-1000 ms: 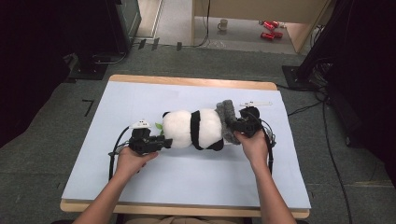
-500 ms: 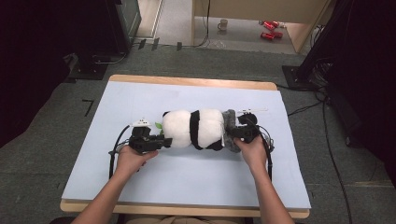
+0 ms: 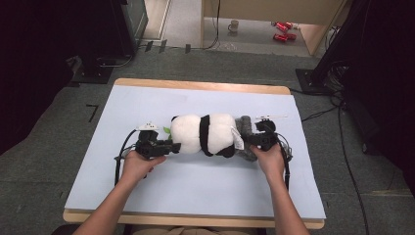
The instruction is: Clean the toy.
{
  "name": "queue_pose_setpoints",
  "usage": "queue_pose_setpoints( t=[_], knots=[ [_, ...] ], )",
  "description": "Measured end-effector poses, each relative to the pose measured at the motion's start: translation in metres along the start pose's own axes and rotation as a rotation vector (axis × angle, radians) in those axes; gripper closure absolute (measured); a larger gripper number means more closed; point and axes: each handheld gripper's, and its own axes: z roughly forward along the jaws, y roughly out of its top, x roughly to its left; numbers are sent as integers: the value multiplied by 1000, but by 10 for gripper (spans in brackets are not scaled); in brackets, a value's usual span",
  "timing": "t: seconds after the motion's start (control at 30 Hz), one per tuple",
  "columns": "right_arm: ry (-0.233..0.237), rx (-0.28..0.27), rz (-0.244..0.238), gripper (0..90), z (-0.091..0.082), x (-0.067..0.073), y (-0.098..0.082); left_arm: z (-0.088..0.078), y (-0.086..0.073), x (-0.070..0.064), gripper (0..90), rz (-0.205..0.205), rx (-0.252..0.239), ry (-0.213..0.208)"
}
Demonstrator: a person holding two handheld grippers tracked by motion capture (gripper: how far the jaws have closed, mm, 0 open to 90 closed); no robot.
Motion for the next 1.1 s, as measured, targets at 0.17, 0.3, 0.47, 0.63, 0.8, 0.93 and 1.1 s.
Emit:
queue_pose_setpoints(
  t=[0.17, 0.3, 0.47, 0.63, 0.8, 0.93, 1.1],
  knots=[
    [13, -86, 10, 752, -24, -4, 8, 0, 0, -1, 632, 2, -6, 2],
    [31, -144, -17, 752, -40, 7, 15, -1, 1, -1, 624, 10, -11, 6],
    [64, -182, -76, 752, -53, 29, 22, -3, 2, -3, 613, 25, -13, 16],
    [137, -203, -124, 752, -64, 53, 28, -5, 3, -5, 609, 48, -15, 26],
    [191, -164, -183, 751, -60, 78, 28, -6, 4, -6, 604, 63, -16, 34],
    [199, -84, -207, 749, -41, 87, 22, -6, 3, -6, 578, 84, -23, 37],
    [190, -77, -190, 749, -30, 82, 18, -9, 2, -7, 450, 156, -52, 61]
  ],
)
